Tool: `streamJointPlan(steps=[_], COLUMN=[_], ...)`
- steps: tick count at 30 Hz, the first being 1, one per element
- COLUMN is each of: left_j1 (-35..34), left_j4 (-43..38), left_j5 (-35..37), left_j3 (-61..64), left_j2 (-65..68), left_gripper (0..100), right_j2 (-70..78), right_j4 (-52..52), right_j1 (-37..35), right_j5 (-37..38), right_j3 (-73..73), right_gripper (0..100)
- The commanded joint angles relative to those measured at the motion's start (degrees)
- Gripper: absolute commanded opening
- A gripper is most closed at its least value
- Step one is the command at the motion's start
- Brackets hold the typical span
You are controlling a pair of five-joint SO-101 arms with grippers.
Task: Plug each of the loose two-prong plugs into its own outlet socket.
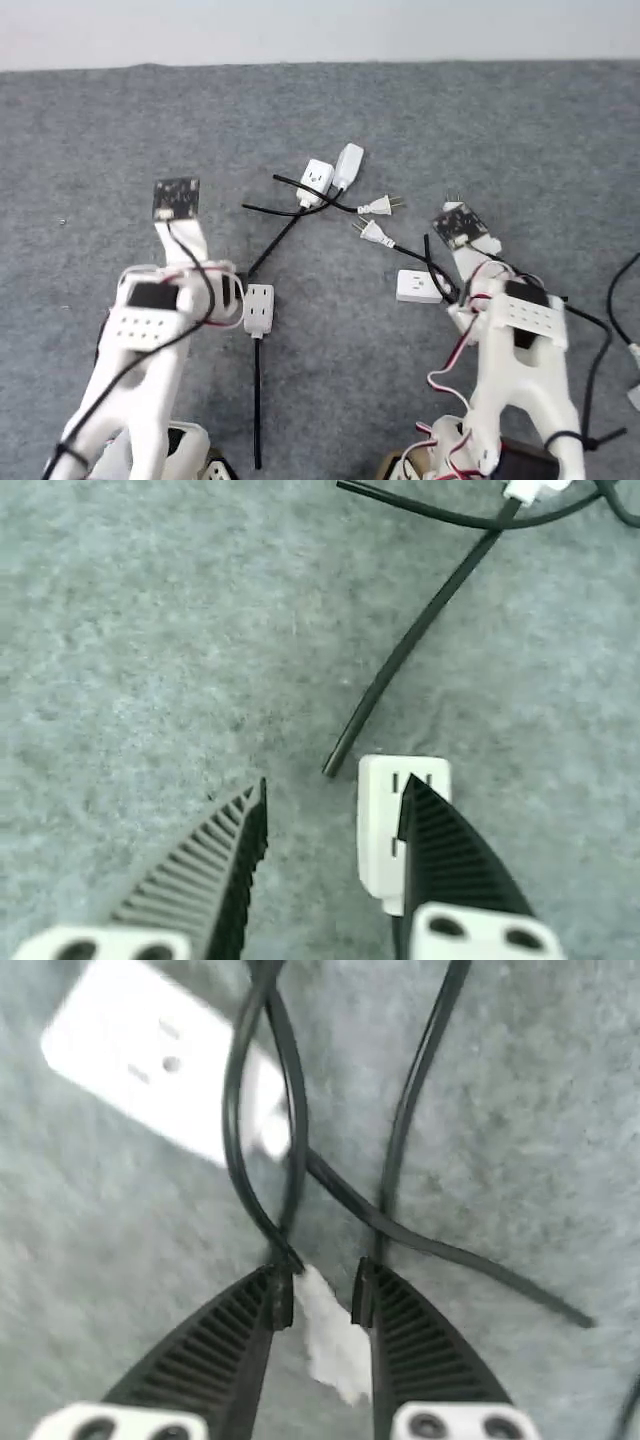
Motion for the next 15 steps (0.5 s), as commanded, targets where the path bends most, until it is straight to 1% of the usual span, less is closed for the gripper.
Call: streamJointPlan(steps=[1,3,6,7,10,13,15], left_j1=[-0.4,-0.4,-0.4,-0.4,-0.5,-0.5,-0.5], left_j4=[-5.4,-5.6,-5.7,-5.7,-7.2,-8.2,-8.6], left_j5=[-2.5,-2.3,-2.2,-2.2,-2.2,-2.2,-2.3], left_j3=[4.2,4.5,4.4,4.4,4.7,4.8,4.5], left_j2=[-4.9,-5.4,-4.9,-4.8,-4.7,-3.6,-1.9], left_gripper=[21,21,21,21,21,21,21], right_j2=[-1.4,-1.4,-1.5,-1.5,-1.5,-1.4,-1.4], right_j4=[-0.7,-0.4,-0.4,-0.7,-0.7,-1.8,-4.4], right_j1=[3.8,3.9,1.5,0.4,-2.3,-3.2,-3.1], right_j5=[12.8,15.0,15.0,14.0,10.5,11.6,14.6], right_j3=[-1.9,-1.4,-0.1,0.4,1.2,3.6,6.1], right_gripper=[10.8,11.3,17.6,19.3,18.3,17.3,17.3])
